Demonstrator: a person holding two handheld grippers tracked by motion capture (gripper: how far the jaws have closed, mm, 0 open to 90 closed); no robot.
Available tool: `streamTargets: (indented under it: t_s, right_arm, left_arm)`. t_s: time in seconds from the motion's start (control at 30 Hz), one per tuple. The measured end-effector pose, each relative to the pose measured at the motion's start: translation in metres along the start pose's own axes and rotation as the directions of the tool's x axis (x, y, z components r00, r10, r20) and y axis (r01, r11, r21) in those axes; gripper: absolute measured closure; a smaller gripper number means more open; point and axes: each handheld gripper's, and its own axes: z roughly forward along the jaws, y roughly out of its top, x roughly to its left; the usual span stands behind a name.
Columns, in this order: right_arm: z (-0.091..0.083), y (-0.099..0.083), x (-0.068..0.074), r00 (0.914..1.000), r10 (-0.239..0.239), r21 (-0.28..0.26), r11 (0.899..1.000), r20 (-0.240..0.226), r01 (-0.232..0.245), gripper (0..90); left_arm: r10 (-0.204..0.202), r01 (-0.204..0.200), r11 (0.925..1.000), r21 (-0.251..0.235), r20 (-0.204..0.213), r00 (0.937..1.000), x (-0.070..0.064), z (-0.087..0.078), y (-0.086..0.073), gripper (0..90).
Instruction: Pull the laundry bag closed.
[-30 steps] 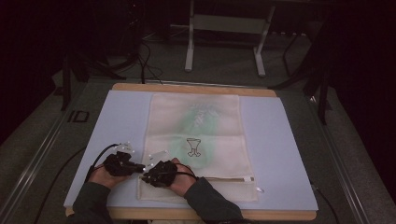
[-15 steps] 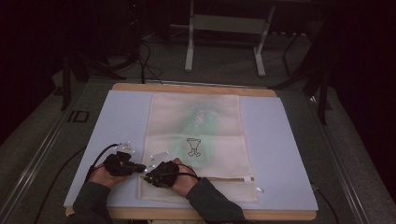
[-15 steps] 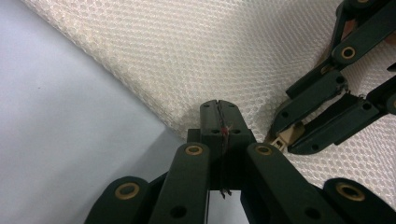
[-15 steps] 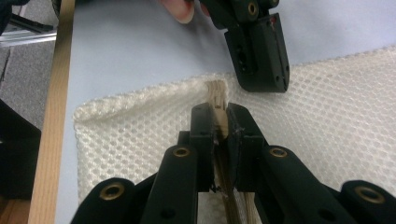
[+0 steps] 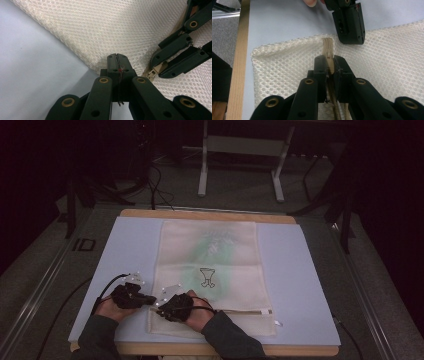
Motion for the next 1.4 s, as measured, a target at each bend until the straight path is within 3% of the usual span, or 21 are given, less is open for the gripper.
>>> streamTargets:
  t_s: [1.4]
  right_arm:
    - [-0.015,-0.011,0.003,0.9995,-0.013,0.015,1.0,0.028,0.013,82.2]
  left_arm:
    - [0.006,-0.006,1.0,0.002,-0.004,1.0,0.0,0.0,0.0,90.0]
